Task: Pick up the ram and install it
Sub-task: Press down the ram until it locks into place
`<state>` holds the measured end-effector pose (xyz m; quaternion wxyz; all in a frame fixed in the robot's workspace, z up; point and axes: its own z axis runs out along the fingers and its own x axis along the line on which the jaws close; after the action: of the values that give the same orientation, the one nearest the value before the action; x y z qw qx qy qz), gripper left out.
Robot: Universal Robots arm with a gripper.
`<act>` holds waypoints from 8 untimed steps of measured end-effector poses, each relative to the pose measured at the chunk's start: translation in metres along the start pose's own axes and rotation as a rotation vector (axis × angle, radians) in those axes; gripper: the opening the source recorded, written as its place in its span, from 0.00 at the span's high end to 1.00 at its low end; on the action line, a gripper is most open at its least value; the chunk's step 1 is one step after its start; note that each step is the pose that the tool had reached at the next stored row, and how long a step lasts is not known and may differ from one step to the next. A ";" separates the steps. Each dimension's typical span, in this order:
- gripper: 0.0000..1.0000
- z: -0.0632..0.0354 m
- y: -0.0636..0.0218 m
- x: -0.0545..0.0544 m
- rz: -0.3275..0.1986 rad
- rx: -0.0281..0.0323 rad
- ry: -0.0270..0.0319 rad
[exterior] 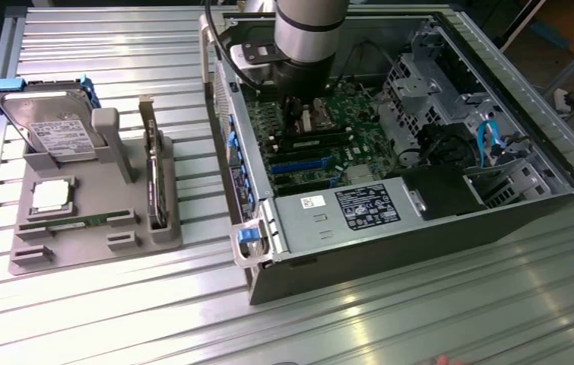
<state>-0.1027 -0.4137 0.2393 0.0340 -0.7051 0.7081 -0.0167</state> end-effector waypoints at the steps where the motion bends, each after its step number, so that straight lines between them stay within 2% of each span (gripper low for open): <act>1: 0.89 0.0000 0.0000 0.000 0.000 0.0000 0.0000; 3: 0.89 0.0000 -0.0001 0.000 0.000 -0.0005 0.0000; 5: 0.89 0.0001 -0.0021 0.000 0.000 -0.0062 0.0001; 6: 0.89 0.0003 -0.0040 0.000 0.000 -0.0128 0.0001; 7: 0.89 0.0005 -0.0062 0.000 0.001 -0.0221 0.0001; 8: 0.89 0.0006 -0.0071 0.000 0.001 -0.0265 0.0000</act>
<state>-0.0956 -0.4137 0.2392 0.0247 -0.7052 0.7085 -0.0073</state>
